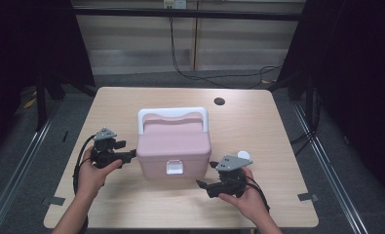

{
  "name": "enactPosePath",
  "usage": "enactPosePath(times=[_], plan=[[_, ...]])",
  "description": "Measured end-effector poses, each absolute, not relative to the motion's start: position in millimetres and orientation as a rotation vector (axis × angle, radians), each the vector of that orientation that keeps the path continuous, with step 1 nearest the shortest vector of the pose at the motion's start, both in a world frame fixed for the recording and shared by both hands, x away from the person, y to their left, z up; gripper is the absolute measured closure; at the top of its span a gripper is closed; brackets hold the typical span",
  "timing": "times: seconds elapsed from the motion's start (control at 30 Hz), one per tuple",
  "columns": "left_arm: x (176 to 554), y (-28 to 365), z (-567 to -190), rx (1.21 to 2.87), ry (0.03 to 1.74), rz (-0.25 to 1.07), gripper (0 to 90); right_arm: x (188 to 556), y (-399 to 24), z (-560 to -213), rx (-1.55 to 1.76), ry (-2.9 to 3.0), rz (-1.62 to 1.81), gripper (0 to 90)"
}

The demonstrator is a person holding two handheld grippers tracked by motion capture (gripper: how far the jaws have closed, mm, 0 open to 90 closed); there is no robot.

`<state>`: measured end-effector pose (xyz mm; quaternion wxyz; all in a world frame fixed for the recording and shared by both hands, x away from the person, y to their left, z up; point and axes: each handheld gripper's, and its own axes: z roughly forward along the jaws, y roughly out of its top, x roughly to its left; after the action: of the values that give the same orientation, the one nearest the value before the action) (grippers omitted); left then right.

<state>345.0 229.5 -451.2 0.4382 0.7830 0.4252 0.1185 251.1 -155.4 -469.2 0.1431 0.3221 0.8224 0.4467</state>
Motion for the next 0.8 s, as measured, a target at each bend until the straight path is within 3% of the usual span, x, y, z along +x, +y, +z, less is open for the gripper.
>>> enactPosePath(times=[0.47,0.8], plan=[[356.7,244.3,-395.1,1.945,1.115,0.315,26.6,250.3,-154.3,-468.6,0.918,2.369,1.284,20.2],[372.8,215.9,-357.0,1.974,1.108,0.249,26.6,249.3,-160.5,-468.1,0.956,2.365,1.287,20.2]])
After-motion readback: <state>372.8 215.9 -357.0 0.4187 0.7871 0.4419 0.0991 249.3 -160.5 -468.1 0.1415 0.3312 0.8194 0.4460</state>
